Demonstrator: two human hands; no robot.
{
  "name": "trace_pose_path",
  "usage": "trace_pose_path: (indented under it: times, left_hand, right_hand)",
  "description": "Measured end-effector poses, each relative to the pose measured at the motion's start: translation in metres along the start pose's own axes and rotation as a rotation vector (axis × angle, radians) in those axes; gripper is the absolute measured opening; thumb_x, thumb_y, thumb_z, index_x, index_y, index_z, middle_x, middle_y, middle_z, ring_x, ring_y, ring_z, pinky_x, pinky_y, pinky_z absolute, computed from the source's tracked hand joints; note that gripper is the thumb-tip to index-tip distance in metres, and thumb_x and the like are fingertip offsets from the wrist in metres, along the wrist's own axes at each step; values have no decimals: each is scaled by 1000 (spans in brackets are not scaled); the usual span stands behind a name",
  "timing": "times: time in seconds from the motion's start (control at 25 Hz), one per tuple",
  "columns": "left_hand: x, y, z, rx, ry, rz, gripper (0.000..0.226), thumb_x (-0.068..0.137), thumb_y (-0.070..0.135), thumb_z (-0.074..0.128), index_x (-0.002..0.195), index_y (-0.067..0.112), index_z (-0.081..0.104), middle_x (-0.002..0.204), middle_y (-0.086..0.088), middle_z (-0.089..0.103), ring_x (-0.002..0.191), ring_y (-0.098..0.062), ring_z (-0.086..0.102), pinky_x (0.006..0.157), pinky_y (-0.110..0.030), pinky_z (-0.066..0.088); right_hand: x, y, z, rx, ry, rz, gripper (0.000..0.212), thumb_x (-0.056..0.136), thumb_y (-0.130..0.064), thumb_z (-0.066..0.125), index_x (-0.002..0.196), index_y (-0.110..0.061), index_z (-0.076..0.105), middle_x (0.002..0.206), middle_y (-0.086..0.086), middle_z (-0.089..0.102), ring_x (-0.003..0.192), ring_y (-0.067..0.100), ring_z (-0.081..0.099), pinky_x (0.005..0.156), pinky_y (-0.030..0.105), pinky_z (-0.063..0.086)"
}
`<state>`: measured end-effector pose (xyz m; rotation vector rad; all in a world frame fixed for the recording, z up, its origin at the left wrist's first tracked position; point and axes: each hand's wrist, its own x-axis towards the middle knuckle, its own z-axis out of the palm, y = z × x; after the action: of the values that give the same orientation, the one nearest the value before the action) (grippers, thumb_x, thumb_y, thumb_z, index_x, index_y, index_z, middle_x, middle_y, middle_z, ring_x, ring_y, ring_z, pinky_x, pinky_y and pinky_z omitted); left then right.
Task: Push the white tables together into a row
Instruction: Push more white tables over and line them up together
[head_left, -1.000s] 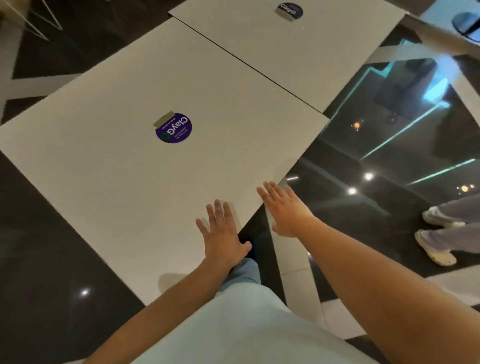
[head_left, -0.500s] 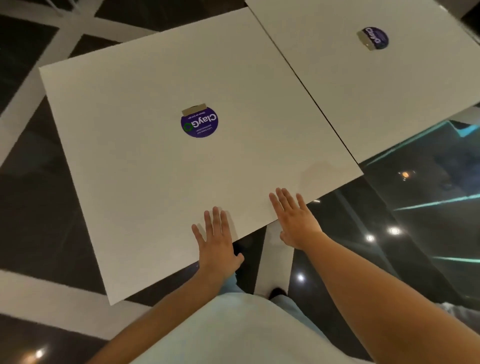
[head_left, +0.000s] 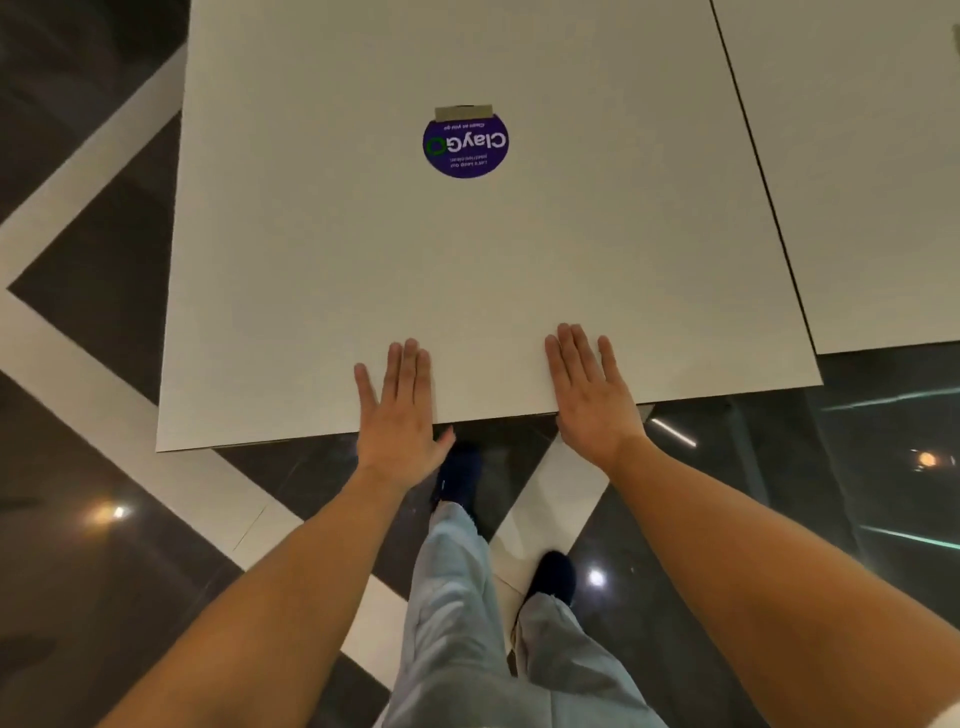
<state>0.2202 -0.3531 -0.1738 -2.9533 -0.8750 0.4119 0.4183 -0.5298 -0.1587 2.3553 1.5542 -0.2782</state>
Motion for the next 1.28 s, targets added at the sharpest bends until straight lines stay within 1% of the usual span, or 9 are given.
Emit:
trace_pose_path:
  times: [0.16, 0.24, 0.32, 0.48, 0.68, 0.8, 0.96, 1.08, 1.28]
  left_hand:
    - [16, -21, 7, 8, 47, 65, 128, 70, 80, 55, 155, 3, -1, 163, -20, -5, 150, -40, -7, 114, -70, 7]
    - [18, -24, 10, 12, 54, 88, 128, 69, 80, 55, 155, 3, -1, 163, -20, -5, 150, -41, -6, 114, -70, 7]
    - [18, -32, 10, 23, 48, 90, 129, 69, 79, 56, 154, 3, -5, 163, -19, -6, 150, -41, -6, 114, -70, 7]
    - [28, -67, 4, 47, 55, 101, 131, 69, 77, 58, 152, 5, -11, 162, -17, -7, 150, -38, -4, 115, -68, 6]
    - [28, -68, 6, 52, 42, 91, 130, 72, 76, 56, 149, 7, -23, 161, -16, -14, 150, -36, -13, 116, -65, -2]
    - [22, -59, 14, 39, 52, 84, 133, 70, 75, 60, 150, 7, -22, 162, -16, -13, 150, -37, -11, 116, -66, -1]
    - [24, -49, 12, -6, 70, 60, 137, 65, 72, 66, 153, 7, -16, 164, -17, -5, 150, -38, -8, 114, -69, 5]
    - [23, -39, 11, -29, 55, 19, 137, 63, 70, 70, 154, 6, -9, 163, -18, -5, 150, -39, -8, 113, -71, 5]
    - [21, -33, 8, -48, 36, -6, 135, 67, 73, 66, 153, 6, -15, 163, -18, -10, 150, -38, -12, 114, -70, 3]
  right_hand:
    - [17, 16, 5, 3, 27, -101, 96, 93, -31, 43, 145, 0, -31, 157, 23, -25, 141, 36, -34, 118, 55, -15]
    - [19, 15, 4, -3, 12, -99, 97, 92, -33, 42, 143, 1, -34, 154, 24, -30, 139, 37, -38, 116, 55, -18]
    - [21, 6, 0, 23, -2, -106, 97, 91, -31, 42, 142, 2, -34, 153, 26, -30, 140, 39, -36, 117, 56, -16]
    - [37, -16, -11, 48, 43, -97, 100, 89, -33, 45, 144, 3, -31, 154, 27, -28, 143, 40, -29, 118, 58, -12]
    - [37, -20, -13, 46, 17, -70, 101, 90, -31, 45, 142, 1, -35, 155, 24, -32, 140, 38, -36, 118, 56, -14]
    - [33, -16, -4, 49, -12, -82, 101, 91, -33, 45, 142, 1, -35, 153, 24, -35, 141, 39, -36, 118, 57, -14]
    - [35, -1, -3, 31, -10, -158, 98, 93, -34, 43, 143, 3, -32, 152, 27, -35, 142, 42, -33, 118, 60, -8]
    - [33, 6, -2, 5, 47, -212, 93, 93, -32, 43, 146, 7, -22, 155, 31, -24, 144, 46, -24, 117, 64, -2]
    - [35, 15, 0, -5, 151, -252, 85, 88, -24, 50, 151, 9, 3, 158, 34, 0, 147, 49, -6, 117, 66, 6]
